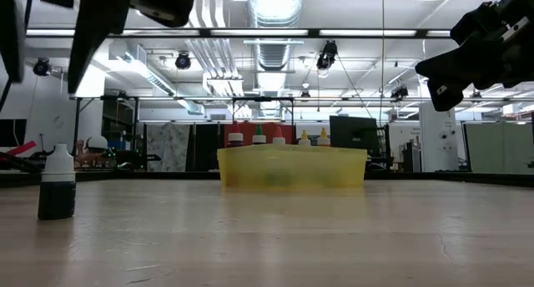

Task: Pick & Place food coloring
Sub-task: Put the small black food coloring bottle into the yellow bin

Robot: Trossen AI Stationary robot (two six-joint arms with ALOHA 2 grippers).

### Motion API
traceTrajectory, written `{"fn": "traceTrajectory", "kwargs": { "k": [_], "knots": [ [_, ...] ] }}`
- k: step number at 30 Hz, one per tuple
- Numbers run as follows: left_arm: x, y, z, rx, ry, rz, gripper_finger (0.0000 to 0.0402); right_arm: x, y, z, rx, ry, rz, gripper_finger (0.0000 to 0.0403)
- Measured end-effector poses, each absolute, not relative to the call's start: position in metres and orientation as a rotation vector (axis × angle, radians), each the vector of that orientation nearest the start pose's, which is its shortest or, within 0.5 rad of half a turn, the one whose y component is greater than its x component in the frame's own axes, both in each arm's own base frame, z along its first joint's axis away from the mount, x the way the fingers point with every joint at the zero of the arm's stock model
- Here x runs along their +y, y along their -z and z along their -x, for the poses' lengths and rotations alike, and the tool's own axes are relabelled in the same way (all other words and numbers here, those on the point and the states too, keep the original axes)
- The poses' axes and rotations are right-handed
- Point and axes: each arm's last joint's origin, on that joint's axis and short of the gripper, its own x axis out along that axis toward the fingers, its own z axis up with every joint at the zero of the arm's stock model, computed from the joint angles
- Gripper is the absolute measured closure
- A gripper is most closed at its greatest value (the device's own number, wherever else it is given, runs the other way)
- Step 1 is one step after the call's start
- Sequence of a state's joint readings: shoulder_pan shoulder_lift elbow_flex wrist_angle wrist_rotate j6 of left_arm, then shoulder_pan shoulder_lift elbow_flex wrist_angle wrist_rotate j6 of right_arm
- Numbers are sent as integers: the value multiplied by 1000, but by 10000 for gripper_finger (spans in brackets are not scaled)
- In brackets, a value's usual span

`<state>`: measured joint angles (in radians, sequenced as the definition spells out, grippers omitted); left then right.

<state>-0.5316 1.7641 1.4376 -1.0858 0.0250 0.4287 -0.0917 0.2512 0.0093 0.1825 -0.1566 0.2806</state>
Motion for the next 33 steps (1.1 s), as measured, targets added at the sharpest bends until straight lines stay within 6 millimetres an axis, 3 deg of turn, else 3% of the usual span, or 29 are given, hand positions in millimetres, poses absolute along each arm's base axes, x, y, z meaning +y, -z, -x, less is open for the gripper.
{"fn": "traceTrajectory", "kwargs": {
  "k": [6,18,26,33],
  "knots": [
    [-173,-230,-292,1217,810,-769,297,-6,-163,-113,67,-56,-288,394],
    [-178,-224,-303,1117,808,-771,297,-6,-163,-113,67,-56,-288,394],
    [-170,-222,-312,1217,541,-423,297,-6,-163,-113,68,-56,-288,394],
    [-164,-222,-315,1310,175,64,297,-6,-163,-113,68,-56,-288,394]
  ]
}}
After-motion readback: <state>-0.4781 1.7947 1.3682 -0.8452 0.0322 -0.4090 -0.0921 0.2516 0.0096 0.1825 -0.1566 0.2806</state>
